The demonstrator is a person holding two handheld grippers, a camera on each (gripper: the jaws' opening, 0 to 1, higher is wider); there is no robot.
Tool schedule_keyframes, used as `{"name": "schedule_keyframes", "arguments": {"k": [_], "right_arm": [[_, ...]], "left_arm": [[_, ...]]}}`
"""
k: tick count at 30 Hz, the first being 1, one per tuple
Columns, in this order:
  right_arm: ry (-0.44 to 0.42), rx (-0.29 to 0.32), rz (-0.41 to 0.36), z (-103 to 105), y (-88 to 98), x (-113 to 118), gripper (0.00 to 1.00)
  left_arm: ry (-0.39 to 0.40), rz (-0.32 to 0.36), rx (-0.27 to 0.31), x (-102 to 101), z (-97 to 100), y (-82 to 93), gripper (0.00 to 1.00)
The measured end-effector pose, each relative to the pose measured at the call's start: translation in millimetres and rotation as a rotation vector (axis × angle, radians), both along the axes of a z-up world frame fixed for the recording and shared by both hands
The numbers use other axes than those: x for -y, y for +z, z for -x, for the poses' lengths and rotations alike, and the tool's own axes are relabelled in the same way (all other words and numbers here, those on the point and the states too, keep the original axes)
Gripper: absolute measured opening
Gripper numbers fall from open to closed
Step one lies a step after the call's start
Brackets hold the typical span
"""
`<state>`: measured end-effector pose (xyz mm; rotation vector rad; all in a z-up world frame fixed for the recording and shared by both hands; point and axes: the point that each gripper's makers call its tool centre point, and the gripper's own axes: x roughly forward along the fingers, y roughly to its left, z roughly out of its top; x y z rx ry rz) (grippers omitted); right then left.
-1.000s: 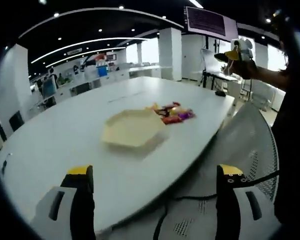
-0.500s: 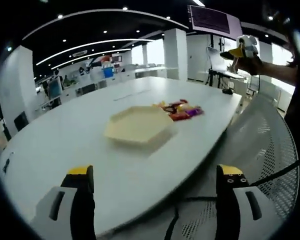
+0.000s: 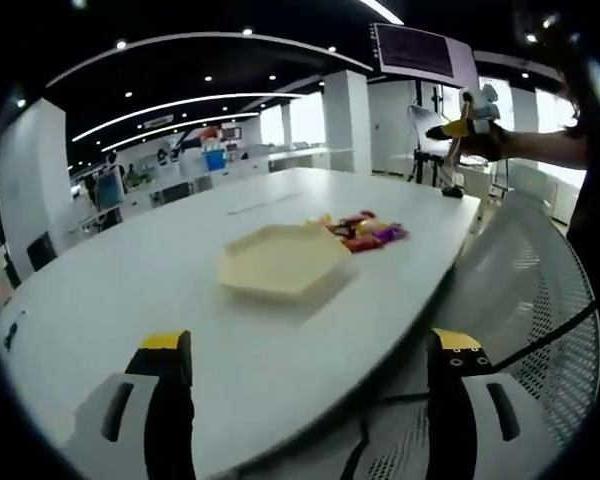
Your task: Place the target food into the container with the food tongs after gripping and lifting it, then release it inside without dropping or visibly crushing the food.
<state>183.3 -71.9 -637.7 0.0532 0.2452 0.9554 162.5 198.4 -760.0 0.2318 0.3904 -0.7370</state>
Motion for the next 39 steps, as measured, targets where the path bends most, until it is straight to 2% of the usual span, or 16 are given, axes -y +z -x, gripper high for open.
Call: {"name": "schedule_keyframes", "arguments": {"k": [7, 11, 19, 26, 29, 34, 36, 39], "right_arm": [[0.031, 0.001, 0.075, -19, -11.2, -3, 0.21], [0.068, 0.029, 0.122, -32, -17.2, -14, 0.20], [0.114, 0.052, 0.187, -58, -44.6, -34, 0.20], [0.132, 0.056, 0.198, -68, -59.1, -45, 0.20], [0.147, 0.071, 0.244, -73, -70.7, -50, 0.20], [0.154, 0.040, 0.267, -78, -84.7, -54, 0.19], [0.170, 0.059, 0.285, -81, -90.3, -57, 0.19], [0.190, 0.076, 0.319, -90, -106.3, -60, 0.20]], "left_arm": [[-0.005, 0.004, -0.005, 0, 1.3, -1.2, 0.93], [-0.002, 0.002, -0.003, 0, 1.2, -1.1, 0.92], [0.011, 0.005, 0.020, -1, 0.1, 1.7, 0.92], [0.019, 0.008, 0.031, -2, -0.4, 3.1, 0.90], [0.013, 0.011, 0.023, -1, 0.6, 2.0, 0.88], [0.007, 0.003, -0.001, -1, 0.7, -1.7, 0.88], [-0.004, 0.007, -0.009, 1, 2.3, -2.4, 0.86], [-0.005, 0.019, 0.024, 1, 1.4, 2.7, 0.85]]}}
